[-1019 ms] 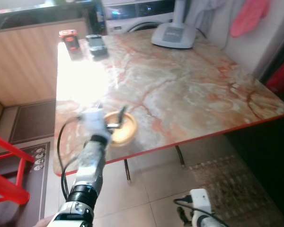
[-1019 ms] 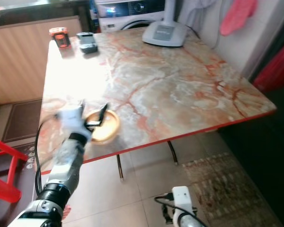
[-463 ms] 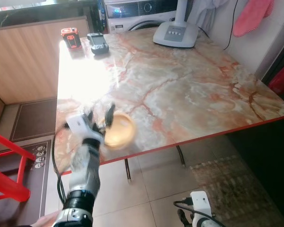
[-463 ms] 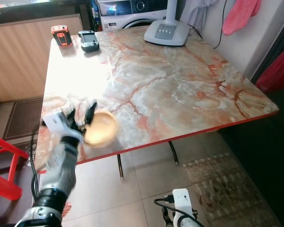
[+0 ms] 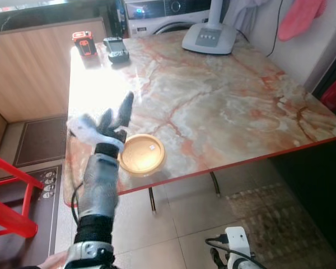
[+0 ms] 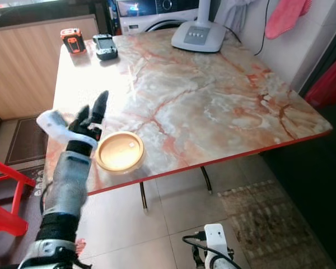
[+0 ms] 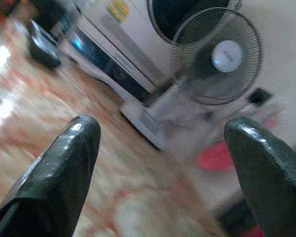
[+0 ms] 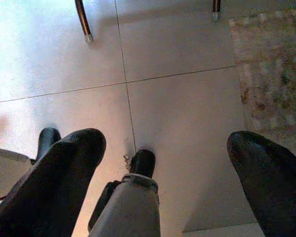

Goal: Restocking fridge

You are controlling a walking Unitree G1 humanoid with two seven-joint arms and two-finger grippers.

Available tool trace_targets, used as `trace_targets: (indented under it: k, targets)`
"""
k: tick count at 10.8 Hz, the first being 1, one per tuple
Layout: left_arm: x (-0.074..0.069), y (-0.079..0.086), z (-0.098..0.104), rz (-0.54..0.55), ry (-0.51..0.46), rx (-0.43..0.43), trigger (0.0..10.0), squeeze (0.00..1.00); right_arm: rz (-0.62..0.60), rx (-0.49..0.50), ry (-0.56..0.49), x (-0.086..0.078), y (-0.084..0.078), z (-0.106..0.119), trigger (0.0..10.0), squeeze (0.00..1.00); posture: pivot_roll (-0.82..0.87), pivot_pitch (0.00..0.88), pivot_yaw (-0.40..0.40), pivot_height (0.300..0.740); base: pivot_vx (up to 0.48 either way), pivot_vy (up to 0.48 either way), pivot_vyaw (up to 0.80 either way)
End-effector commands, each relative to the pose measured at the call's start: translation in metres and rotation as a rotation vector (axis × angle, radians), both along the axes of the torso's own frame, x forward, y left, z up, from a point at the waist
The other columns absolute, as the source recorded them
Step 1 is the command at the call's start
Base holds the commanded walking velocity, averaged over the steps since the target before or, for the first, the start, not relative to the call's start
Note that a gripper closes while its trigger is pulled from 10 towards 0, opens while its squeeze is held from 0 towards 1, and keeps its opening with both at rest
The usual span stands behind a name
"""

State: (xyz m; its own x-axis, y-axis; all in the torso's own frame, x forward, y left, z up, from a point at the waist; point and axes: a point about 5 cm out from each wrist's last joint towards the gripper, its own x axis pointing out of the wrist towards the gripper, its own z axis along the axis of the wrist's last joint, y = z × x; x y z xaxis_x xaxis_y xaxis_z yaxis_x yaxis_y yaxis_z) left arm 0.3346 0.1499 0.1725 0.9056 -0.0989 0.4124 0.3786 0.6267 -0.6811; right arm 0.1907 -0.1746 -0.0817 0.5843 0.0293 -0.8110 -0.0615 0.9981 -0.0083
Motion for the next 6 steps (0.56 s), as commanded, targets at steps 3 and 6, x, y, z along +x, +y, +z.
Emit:
trace_targets:
  k: [3,6]
  targets:
    - [-0.008,0.037,-0.02,0.044,0.074,0.018,10.0,0.0,-0.003,0.003,0.01,-0.003,0.002,-0.002,10.0,0.0,0.1,0.112,0.032,0.74,0.0,0.0,0.0]
    - [-0.019,0.073,-0.034,0.028,0.182,0.087,10.0,0.0,0.002,-0.004,0.01,-0.003,0.001,-0.002,10.0,0.0,0.11,0.118,0.027,0.74,0.0,0.0,0.0]
